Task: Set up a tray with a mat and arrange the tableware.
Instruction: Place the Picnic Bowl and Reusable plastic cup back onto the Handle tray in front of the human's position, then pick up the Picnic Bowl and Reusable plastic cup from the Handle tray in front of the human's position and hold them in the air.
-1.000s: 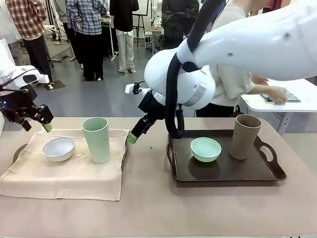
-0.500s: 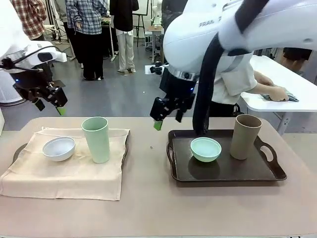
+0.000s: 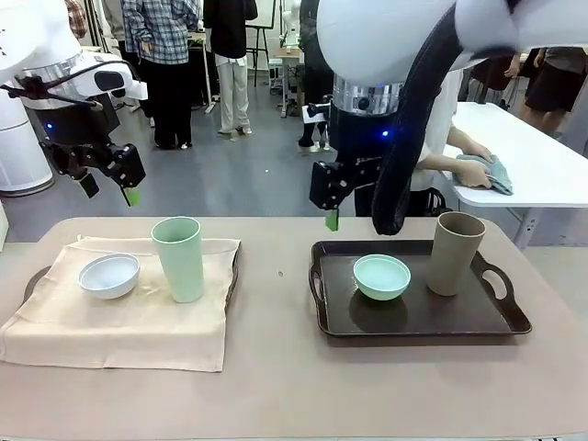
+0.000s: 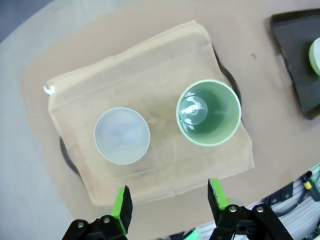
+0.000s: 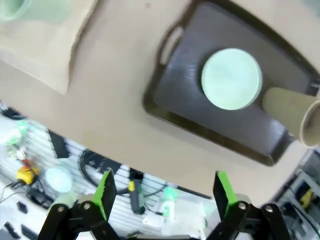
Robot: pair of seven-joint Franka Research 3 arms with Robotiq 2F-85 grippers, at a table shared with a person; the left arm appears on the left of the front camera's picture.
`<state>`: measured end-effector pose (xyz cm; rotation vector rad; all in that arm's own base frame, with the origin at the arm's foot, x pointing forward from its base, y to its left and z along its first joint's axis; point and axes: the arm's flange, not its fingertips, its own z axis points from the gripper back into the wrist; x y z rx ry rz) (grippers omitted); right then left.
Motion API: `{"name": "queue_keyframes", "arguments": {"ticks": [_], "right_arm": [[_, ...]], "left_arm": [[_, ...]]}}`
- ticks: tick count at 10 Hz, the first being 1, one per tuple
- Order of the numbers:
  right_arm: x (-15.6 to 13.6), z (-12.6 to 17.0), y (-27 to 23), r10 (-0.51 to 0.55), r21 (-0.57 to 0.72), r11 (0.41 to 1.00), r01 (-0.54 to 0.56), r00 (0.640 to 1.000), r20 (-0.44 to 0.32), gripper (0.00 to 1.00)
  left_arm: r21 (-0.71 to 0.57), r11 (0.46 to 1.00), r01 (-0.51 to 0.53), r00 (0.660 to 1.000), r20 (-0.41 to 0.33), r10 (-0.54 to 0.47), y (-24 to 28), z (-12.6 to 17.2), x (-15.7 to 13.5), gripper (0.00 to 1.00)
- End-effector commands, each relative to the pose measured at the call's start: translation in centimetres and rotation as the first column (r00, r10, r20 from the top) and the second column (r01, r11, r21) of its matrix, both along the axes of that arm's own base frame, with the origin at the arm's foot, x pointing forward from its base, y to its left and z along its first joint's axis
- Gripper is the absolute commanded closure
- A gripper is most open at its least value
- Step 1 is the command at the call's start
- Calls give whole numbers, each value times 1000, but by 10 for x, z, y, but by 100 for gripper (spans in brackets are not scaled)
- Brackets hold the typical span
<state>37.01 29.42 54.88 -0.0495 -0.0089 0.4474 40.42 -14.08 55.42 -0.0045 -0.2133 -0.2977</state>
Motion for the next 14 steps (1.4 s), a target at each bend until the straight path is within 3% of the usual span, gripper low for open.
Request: {"name": "queue_keyframes", "arguments": {"ticks": [1,12,13,14], "right_arm": [[-7,3,7,16,71,997,-15,1000,-12,0],[-5,5,9,5,48,999,-4,1000,-15,0],[0,6,-24,-55,50,997,53,997,45,0],[10,6,-74,-153,84,985,148,987,55,0]], "left_arm": [[-6,1000,12,1000,29,-12,8,-9,9,20],[-9,1000,-3,1000,12,3,5,-6,8,20],[-28,998,-50,999,-15,49,8,-8,0,20],[-13,994,-113,993,-25,112,23,-12,-2,20]]}}
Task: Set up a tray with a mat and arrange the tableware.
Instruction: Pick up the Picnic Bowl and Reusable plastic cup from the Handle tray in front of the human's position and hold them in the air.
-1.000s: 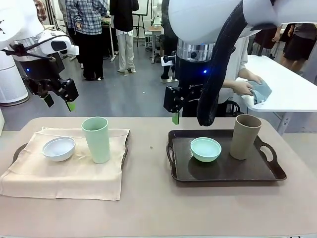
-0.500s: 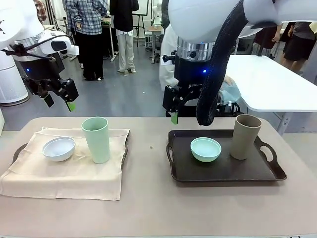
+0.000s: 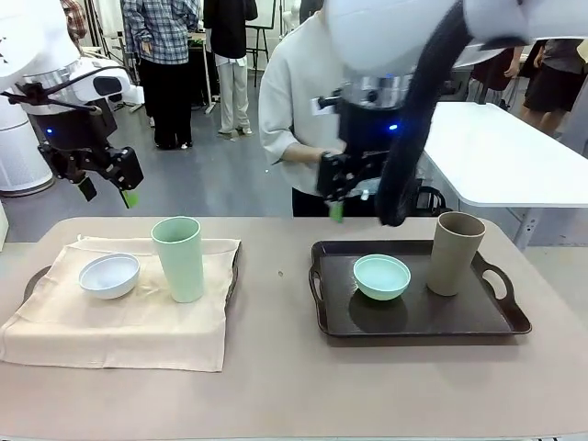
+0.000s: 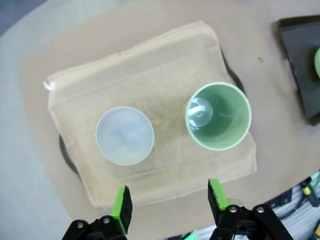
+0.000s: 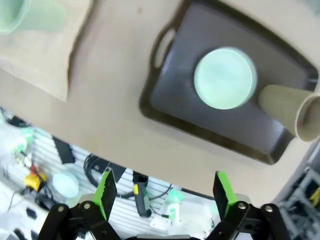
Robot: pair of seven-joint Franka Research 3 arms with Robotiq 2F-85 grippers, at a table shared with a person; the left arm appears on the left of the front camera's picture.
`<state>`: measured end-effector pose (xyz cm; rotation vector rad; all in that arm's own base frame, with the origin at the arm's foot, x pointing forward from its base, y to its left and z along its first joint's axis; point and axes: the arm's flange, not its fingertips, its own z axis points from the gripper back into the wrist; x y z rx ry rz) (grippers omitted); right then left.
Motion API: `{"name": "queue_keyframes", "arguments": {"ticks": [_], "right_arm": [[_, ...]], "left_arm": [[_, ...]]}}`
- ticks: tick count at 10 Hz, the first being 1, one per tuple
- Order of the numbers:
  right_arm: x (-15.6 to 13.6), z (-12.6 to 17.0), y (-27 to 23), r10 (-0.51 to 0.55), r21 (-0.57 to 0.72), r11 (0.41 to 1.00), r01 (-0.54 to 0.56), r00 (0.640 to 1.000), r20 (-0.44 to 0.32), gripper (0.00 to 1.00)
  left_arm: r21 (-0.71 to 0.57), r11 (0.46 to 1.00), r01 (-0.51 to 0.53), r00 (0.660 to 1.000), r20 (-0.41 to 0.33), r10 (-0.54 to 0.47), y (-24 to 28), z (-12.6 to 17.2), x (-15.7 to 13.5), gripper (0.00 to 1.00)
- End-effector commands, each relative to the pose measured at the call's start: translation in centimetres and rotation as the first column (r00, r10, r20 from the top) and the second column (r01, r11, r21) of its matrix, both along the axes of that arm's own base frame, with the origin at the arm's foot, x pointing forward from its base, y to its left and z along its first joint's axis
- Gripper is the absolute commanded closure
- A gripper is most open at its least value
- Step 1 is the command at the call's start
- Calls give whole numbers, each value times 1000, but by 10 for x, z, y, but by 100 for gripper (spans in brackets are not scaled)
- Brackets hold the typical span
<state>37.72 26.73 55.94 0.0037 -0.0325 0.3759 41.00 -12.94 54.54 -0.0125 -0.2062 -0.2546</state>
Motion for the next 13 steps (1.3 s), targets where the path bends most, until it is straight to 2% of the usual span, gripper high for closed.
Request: {"name": "queue_keyframes", "arguments": {"ticks": [1,4,6,7,8,9,11,12,13], "right_arm": [[-3,-4,-86,-135,71,989,133,990,31,0],[-40,19,-195,-205,199,961,193,978,37,0],[-66,30,-268,-238,315,923,221,971,16,0],[-70,28,-285,-246,341,911,233,969,-4,0],[-67,24,-282,-269,293,918,269,962,-41,0],[-69,36,-279,-259,298,924,239,966,27,0],[-75,33,-295,-276,306,915,263,961,1,0],[-73,35,-310,-261,408,877,253,965,-37,0],[-73,36,-344,-280,526,802,285,956,-91,0]], "left_arm": [[-15,989,-149,988,-50,148,26,-5,-6,20],[-87,983,-159,986,-60,154,57,6,-3,20],[-221,960,-172,985,-67,161,98,16,-4,20],[-270,948,-172,985,-59,162,109,20,-5,20],[-201,968,-153,988,-17,152,104,22,-9,20],[-204,959,-195,981,-53,188,100,16,-1,20],[-219,958,-185,983,-35,182,110,22,-4,20],[-329,916,-229,973,-74,216,125,28,-5,20],[-419,874,-245,970,-110,219,149,35,-10,20]]}}
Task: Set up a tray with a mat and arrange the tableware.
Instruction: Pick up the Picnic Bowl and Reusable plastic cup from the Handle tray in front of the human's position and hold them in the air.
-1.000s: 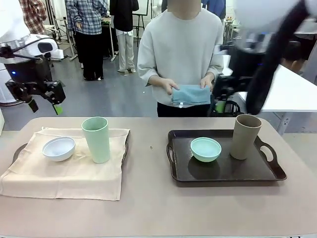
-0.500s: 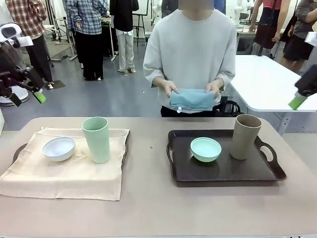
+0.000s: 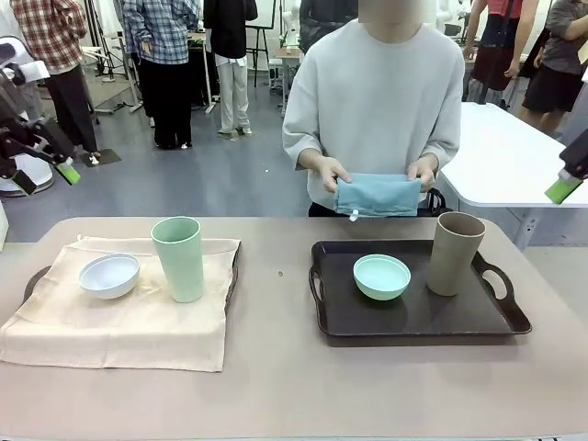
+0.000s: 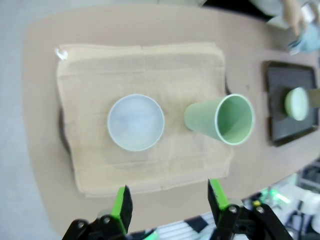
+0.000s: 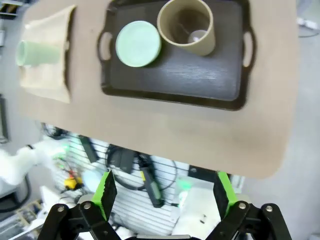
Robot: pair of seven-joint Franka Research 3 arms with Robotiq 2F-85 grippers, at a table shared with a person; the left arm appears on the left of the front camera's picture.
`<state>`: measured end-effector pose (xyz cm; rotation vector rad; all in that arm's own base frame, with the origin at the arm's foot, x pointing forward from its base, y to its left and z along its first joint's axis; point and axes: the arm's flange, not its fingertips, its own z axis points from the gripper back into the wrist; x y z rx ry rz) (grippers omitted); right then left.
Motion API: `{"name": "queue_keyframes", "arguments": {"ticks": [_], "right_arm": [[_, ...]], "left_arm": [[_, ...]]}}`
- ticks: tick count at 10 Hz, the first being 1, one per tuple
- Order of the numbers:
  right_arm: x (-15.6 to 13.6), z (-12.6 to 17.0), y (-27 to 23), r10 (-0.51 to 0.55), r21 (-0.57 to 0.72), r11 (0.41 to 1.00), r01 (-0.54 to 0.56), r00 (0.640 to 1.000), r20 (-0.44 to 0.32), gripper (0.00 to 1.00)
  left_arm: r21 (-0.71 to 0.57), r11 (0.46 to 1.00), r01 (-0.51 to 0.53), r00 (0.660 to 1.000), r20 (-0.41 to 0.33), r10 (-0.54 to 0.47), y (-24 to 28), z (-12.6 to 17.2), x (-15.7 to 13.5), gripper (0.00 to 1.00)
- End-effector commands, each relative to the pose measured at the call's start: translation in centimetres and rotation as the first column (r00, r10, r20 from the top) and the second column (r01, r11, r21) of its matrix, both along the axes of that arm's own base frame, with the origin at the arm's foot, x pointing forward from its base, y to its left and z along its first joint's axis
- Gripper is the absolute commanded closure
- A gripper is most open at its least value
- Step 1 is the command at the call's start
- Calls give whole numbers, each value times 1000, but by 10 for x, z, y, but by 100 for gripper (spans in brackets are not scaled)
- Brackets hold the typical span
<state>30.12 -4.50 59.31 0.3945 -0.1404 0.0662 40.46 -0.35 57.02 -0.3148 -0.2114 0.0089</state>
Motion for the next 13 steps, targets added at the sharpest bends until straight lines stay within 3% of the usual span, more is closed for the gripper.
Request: {"name": "queue_keyframes", "arguments": {"ticks": [1,3,5,7,9,11,12,13], "right_arm": [[-7,1,-69,-34,278,960,35,999,-9,0],[-25,-14,-119,-88,427,900,88,996,-22,0],[-42,-37,-162,-125,560,819,128,991,-45,0],[-66,-54,-196,-173,678,721,144,985,-25,0],[-77,-68,-216,-215,749,644,157,976,-20,0],[-84,-74,-224,-231,769,618,161,973,-19,0],[-81,-73,-215,-243,729,652,208,968,-58,0],[-87,-77,-221,-245,757,627,184,969,-33,0]], "left_arm": [[-217,975,-52,998,-31,46,50,16,-18,20],[-354,934,-54,997,-63,34,79,8,-31,20],[-526,847,-81,996,-73,50,130,0,-47,20],[-598,789,-142,989,-122,85,169,-12,-53,20],[-691,704,-163,986,-125,106,197,-24,-56,20],[-667,724,-177,983,-151,101,202,-29,-58,20],[-612,772,-175,983,-146,108,192,-28,-55,20],[-674,711,-200,979,-162,123,205,-36,-61,20]]}}
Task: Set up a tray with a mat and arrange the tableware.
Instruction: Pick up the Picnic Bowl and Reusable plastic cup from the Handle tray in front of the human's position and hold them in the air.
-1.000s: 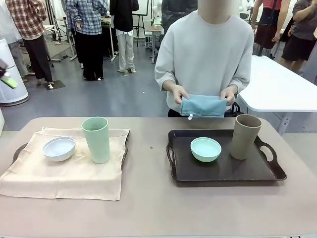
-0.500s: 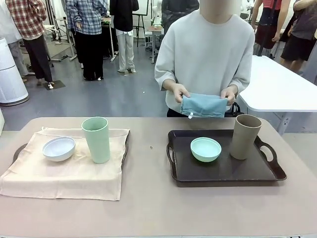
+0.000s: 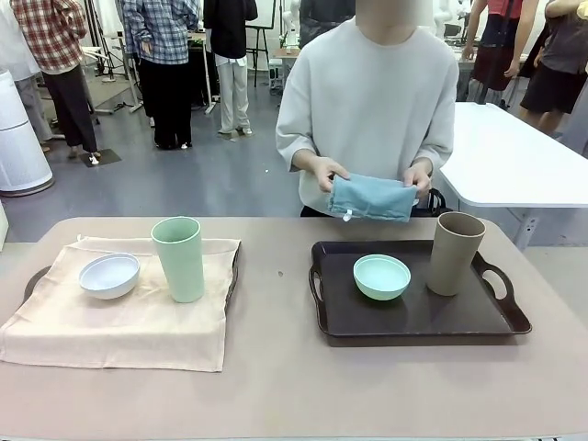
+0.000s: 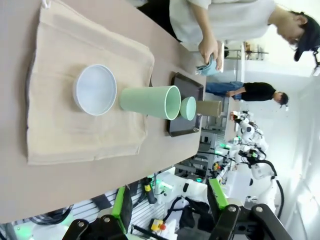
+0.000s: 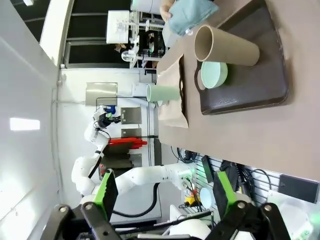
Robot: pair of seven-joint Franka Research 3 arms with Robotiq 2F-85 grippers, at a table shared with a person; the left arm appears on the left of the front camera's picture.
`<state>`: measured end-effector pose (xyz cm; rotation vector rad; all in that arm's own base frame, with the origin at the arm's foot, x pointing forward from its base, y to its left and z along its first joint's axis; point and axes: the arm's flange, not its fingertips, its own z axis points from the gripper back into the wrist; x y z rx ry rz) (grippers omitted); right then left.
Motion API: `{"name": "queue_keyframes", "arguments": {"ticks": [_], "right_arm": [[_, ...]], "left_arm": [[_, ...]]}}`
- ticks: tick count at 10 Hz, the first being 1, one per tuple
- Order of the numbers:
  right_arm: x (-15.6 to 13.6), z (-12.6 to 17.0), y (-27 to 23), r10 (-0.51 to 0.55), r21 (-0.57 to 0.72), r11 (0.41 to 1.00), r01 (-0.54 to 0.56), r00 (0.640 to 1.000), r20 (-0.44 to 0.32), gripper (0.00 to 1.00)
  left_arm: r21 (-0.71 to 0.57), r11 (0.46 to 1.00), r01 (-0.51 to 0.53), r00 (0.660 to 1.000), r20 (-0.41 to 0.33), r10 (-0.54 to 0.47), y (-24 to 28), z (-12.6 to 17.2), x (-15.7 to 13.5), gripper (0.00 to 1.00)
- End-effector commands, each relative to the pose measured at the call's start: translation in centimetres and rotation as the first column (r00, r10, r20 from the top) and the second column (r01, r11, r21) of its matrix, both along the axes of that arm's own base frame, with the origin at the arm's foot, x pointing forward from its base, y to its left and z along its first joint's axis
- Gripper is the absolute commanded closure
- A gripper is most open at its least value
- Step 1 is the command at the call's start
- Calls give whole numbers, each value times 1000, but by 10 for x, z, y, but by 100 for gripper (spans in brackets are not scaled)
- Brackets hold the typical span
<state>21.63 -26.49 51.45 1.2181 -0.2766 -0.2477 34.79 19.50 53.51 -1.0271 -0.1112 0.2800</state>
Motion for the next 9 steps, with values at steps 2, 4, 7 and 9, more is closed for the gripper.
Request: {"name": "queue_keyframes", "arguments": {"ticks": [2,4,7,9], "right_arm": [[-2,2,-1,4,6,1000,-4,1000,20,0],[-2,2,-1,4,6,1000,-4,1000,20,0],[-2,2,-1,4,6,1000,-4,1000,20,0],[-2,2,-1,4,6,1000,-4,1000,20,0]], "left_arm": [[-20,1000,-11,1000,7,12,6,-1,-5,20],[-20,1000,-11,1000,7,12,6,-1,-5,20],[-20,1000,-11,1000,7,12,6,-1,-5,20],[-20,1000,-11,1000,7,12,6,-1,-5,20]]}}
